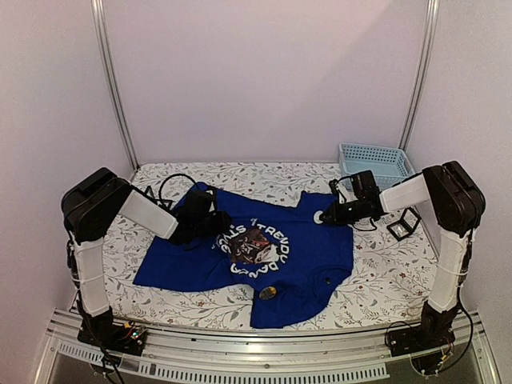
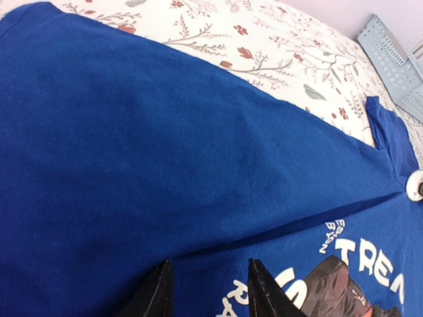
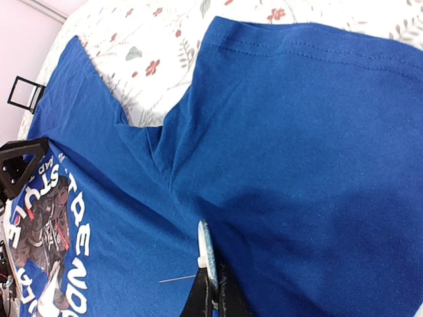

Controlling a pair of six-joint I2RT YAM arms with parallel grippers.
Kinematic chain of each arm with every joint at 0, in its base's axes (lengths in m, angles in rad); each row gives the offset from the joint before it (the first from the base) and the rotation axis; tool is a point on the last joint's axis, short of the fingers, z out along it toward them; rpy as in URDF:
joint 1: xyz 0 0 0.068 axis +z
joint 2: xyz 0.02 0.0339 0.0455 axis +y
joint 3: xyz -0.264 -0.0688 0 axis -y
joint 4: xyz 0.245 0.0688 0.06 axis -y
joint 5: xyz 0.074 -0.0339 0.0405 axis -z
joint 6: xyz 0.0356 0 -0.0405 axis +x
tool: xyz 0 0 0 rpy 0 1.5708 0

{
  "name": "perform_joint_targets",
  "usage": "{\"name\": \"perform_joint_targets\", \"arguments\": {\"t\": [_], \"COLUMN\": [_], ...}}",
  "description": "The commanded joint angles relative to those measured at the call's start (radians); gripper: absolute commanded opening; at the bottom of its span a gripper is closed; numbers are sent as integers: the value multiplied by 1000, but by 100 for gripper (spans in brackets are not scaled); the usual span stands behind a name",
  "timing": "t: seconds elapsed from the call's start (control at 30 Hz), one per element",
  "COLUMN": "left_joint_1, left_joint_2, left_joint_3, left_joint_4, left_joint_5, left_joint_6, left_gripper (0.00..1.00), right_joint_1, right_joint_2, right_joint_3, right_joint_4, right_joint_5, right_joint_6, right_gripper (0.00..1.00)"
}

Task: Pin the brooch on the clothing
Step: Adjust the clothing with brooches at the center of the board, then pick up the clothing with brooches at the center of the board.

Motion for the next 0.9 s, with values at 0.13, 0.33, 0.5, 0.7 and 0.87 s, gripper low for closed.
{"name": "perform_joint_targets", "arguments": {"t": [0.13, 0.33, 0.5, 0.7, 0.87], "left_joint_1": [-78, -317, -407, -468, -475], "left_joint_2": [-175, -310, -250, -186, -161], "left_joint_3": [-183, -161, -91, -26, -1], "left_joint_4": [35, 82, 4, -77, -110], "left_joint_5": [-26, 280, 410, 433, 466], "left_joint_6": [244, 547, 560, 635, 660], "left_gripper": [42, 45, 45, 44, 43], "right_joint_1": [-15, 123, 178, 249, 253], "right_joint_2": [11, -252, -411, -550, -568], "right_joint_3": [106, -79, -256, -427, -470], "right_joint_4": [-190, -71, 22, 149, 171], "right_joint_5": [74, 5, -19, 7, -16], "right_joint_6": [-124, -195, -144, -126, -149], "right_gripper": [0, 0, 0, 0, 0]}}
